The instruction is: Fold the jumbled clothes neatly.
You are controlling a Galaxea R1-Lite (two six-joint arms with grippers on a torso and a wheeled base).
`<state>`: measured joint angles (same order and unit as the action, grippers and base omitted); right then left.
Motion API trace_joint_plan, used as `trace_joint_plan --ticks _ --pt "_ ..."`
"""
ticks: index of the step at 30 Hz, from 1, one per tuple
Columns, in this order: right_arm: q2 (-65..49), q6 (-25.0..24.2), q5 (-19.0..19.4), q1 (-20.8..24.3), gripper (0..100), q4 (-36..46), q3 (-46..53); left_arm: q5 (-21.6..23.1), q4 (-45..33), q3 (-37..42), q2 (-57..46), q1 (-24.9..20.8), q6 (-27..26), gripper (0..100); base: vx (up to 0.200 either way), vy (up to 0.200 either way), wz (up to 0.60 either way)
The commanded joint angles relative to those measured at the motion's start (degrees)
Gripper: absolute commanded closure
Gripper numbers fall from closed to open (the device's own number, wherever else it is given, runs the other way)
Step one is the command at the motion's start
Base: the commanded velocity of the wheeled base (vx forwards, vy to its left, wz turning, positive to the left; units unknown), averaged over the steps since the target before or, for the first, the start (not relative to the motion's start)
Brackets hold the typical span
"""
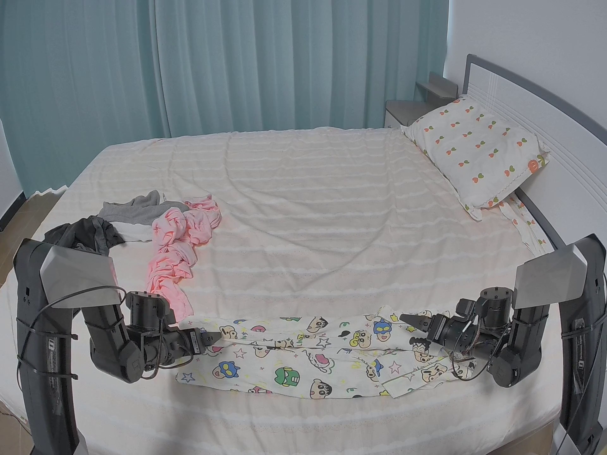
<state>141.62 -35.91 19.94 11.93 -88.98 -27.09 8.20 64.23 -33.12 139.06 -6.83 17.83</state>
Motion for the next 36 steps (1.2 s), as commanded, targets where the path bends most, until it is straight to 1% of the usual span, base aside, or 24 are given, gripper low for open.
trace_joint_plan --ticks 1,9,14,15,28,29,30,31,36 --pt "-0.03 -0.03 0.1 0.11 0 -0.67 -0.25 -0.47 0.72 -0.1 2.18 -0.29 -1.84 0 0.0 0.0 0.0" --pt "-0.11 -0.03 0.01 0.11 0 -0.67 -0.25 -0.56 0.46 -0.36 2.09 -2.23 -1.75 0 0.0 0.0 0.0" --pt "-0.2 0.05 0.01 0.19 0 -0.67 -0.25 -0.65 0.1 -0.8 2.09 -2.58 -1.75 0 0.0 0.0 0.0" --pt "-0.2 0.05 0.01 0.19 0 -0.67 -0.25 -0.65 0.02 -0.89 2.09 -2.58 -1.75 100 0.0 0.0 0.0" --pt "-0.29 -0.03 0.01 -0.16 0 -0.67 -0.33 -0.65 0.63 -0.01 2.01 -2.58 -1.14 100 0.0 0.0 0.0" --pt "-0.47 -0.12 0.1 -0.42 0 -0.67 -0.42 -0.73 0.54 0.34 1.48 -2.58 1.33 100 0.0 0.0 0.0" --pt "-0.55 -0.12 0.01 -0.51 0 -0.67 -0.42 -0.73 0.54 0.34 1.39 -2.58 1.5 100 0.0 0.0 0.0" --pt "-1.61 -0.47 0.18 -1.39 0 -0.67 -0.42 -0.65 0.02 0.87 -0.02 -2.4 3.52 100 0.0 0.0 0.0" --pt "-3.54 -1.0 0.36 -2.97 0 -0.67 -0.42 -0.65 0.1 1.31 -0.72 -1.35 3.7 100 0.0 0.0 0.0"
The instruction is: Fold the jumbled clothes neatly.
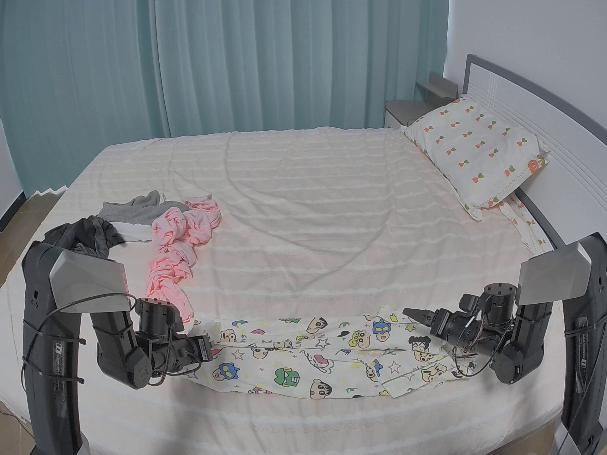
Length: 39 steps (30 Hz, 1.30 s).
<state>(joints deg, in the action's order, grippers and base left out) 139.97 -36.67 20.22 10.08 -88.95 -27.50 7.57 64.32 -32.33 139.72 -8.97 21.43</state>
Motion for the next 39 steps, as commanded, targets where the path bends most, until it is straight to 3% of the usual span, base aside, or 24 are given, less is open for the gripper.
trace_joint_plan --ticks 1,8,17,28,39 --pt "-1.98 -0.24 0.08 -1.2 0 -0.69 -0.01 -0.01 0.02 0.51 -1.55 0.97 0.1 100 0.0 0.0 0.0" --pt "-2.16 -0.24 0.08 -1.56 0 -0.69 -0.01 -0.01 -0.16 1.48 -3.84 2.47 0.1 100 0.0 0.0 0.0" --pt "-2.6 -0.33 0.08 -1.73 0 -0.69 -0.01 1.13 -4.38 2.1 -8.5 7.92 0.01 100 0.0 0.0 0.0" --pt "-2.69 -0.42 0.08 -2.44 0 -0.69 -0.54 9.3 -15.01 1.57 -19.31 21.63 -0.6 100 0.0 0.0 0.0" --pt "-2.6 -0.42 0.08 -2.61 0 -0.69 -0.8 14.67 -24.94 -4.41 -23.88 39.29 -7.28 100 0.0 0.0 0.0"
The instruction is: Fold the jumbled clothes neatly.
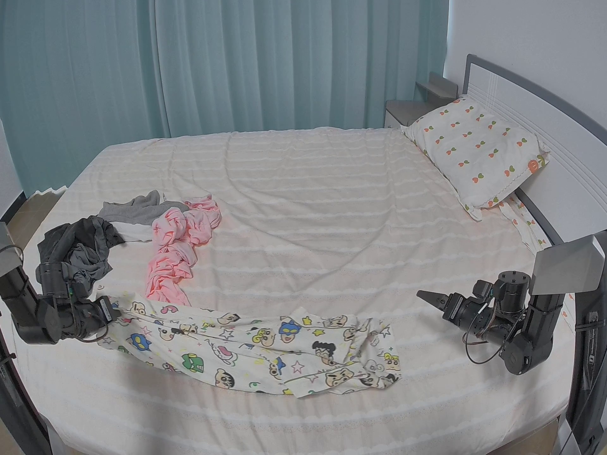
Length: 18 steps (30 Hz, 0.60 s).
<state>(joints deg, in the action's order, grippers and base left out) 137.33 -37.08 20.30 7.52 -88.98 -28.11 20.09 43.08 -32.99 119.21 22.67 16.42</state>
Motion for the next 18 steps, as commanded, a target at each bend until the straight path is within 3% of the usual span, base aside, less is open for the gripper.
trace_joint_plan --ticks 1,11,15,18 --pt "0.05 -0.01 0.01 -0.05 0 -0.67 -0.19 2.5 -4.94 -4.63 -3.55 8.88 -2.71 100 0.0 0.0 0.0" --pt "0.05 -0.01 0.01 -0.31 0 -0.67 -0.19 4.7 -20.05 -17.2 -8.38 18.63 -6.23 100 0.0 0.0 0.0" --pt "0.05 -0.01 0.01 -0.4 0 -0.67 -0.19 4.7 -25.77 -20.19 -11.28 18.72 -6.93 100 0.0 0.0 0.0" --pt "0.05 0.08 0.01 -0.31 0 -0.67 -0.19 4.26 -27.96 -19.48 -14.18 15.38 -6.93 100 0.0 0.0 0.0"
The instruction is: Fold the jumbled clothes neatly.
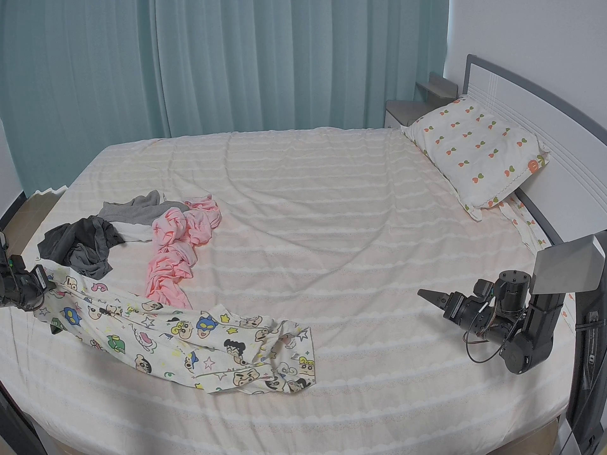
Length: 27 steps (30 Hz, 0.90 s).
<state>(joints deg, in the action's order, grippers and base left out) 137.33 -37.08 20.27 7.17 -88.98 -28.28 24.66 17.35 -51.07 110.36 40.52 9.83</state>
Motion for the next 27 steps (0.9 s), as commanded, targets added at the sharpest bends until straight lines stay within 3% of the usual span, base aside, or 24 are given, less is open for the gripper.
trace_joint_plan --ticks 1,5,6,7,9,10,11,12,14,16,22,27 --pt "0.05 -0.01 0.03 0.04 0 -0.67 -0.02 -0.49 -2.58 -1.05 -5.77 -3.61 -0.33 100 0.0 0.0 0.0" --pt "0.05 -0.01 0.03 0.04 0 -0.67 -0.02 -5.94 -3.02 3.61 -8.06 -14.42 -0.25 100 0.0 0.0 0.0" --pt "0.05 -0.01 0.12 0.04 0 -0.67 -0.02 -6.29 -3.02 3.78 -8.06 -14.86 -0.25 100 0.0 0.0 0.0" --pt "0.13 0.08 0.12 0.04 0 -0.67 -0.02 -10.07 -2.93 5.63 -8.06 -21.36 -0.07 100 0.0 0.0 0.0" --pt "0.13 -0.01 0.12 0.04 0 -0.67 -0.02 -12.53 -2.85 6.95 -7.97 -25.93 0.11 100 0.0 0.0 0.0" --pt "0.13 0.08 0.21 0.04 0 -0.67 -0.02 -14.55 -2.76 7.74 -7.71 -30.41 0.72 100 0.0 0.0 0.0" --pt "0.13 0.08 0.21 0.04 0 -0.67 -0.02 -14.55 -2.76 7.74 -7.71 -30.41 0.72 100 0.0 0.0 0.0" --pt "0.22 0.08 0.21 0.04 0 -0.67 -0.02 -17.37 -2.58 7.91 -7.44 -38.41 4.32 100 0.0 0.0 0.0" --pt "0.22 0.08 0.21 0.04 0 -0.67 -0.02 -18.51 -2.58 7.47 -7.35 -41.75 6.79 100 0.0 0.0 0.0" --pt "0.22 0.08 0.21 0.04 0 -0.67 -0.02 -21.76 -2.41 5.98 -4.63 -50.28 11.71 100 0.0 0.0 0.0" --pt "0.4 0.08 0.21 0.3 0 -0.67 0.07 -30.46 0.76 1.58 5.74 -61.62 14.87 100 0.0 0.0 0.0" --pt "0.49 0.08 0.21 0.13 0 -0.67 -0.02 -31.78 3.31 -2.37 12.25 -68.29 20.94 100 0.0 0.0 0.0"
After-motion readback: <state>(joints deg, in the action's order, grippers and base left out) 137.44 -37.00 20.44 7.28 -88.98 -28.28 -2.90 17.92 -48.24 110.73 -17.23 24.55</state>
